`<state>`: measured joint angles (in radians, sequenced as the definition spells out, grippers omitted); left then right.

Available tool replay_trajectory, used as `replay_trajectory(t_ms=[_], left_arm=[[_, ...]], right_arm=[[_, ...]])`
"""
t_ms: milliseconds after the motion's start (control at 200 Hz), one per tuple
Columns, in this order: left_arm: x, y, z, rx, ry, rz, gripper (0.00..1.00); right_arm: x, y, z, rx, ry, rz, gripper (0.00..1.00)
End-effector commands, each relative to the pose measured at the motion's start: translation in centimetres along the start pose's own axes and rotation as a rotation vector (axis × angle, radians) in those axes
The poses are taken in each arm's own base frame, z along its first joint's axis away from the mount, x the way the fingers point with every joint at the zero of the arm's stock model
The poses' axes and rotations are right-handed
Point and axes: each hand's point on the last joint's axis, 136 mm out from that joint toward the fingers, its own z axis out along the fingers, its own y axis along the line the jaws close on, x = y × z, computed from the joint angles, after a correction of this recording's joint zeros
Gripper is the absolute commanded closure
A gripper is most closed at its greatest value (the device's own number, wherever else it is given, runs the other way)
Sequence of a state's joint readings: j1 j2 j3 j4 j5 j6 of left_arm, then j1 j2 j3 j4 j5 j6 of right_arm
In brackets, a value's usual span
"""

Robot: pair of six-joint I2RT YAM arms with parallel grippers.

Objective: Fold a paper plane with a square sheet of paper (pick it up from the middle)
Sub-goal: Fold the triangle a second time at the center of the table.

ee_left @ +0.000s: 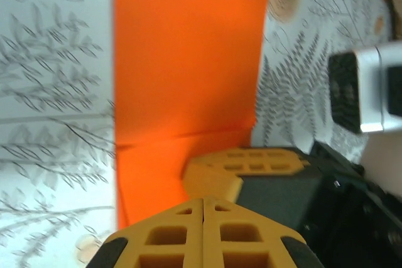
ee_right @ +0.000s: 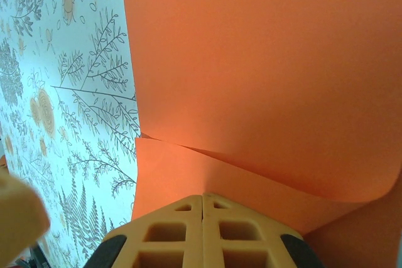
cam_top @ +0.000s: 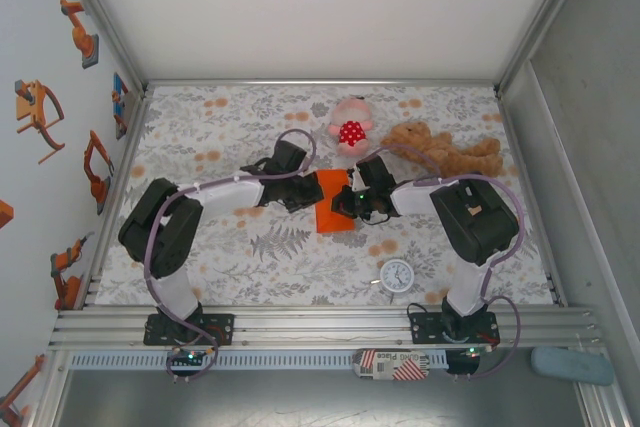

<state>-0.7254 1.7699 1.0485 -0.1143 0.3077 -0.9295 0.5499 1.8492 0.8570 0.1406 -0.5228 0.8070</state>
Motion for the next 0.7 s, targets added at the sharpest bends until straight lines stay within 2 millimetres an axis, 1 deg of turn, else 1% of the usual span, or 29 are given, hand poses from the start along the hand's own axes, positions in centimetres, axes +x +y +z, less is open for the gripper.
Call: replay_trajectory(t_ms=[0,40,120,195,280,471,696], left_arm=[[2.3,-0.9,0.2,0.05,0.047,-0.029,0.98],[2.8,-1.2,0.4,0.052,0.054,-0.022,0.98],[3.9,-1.2,0.7,0.032,0.069,-0.009,0.97],[4.8,-0.6,1.0,-0.004,0.081,-0.002,0.96],[5.2,0.4,1.4,-0.035,0.088,-0.015,0.95],[5.5,1.6,1.9,-0.071,0.09,-0.028,0.95],[5.1,1.7,2.6,-0.081,0.085,-0.021,0.95]], right_arm=[[2.6,-6.1,0.6,0.191,0.062,0.091,1.0],[2.6,-6.0,0.6,0.191,0.062,0.091,1.0],[2.6,-6.1,0.6,0.193,0.064,0.093,1.0],[2.6,-6.1,0.5,0.194,0.064,0.093,1.0],[2.6,-6.1,0.5,0.192,0.063,0.091,1.0],[2.6,-6.0,0.5,0.192,0.065,0.093,1.0],[2.4,-6.0,0.5,0.191,0.061,0.093,1.0]])
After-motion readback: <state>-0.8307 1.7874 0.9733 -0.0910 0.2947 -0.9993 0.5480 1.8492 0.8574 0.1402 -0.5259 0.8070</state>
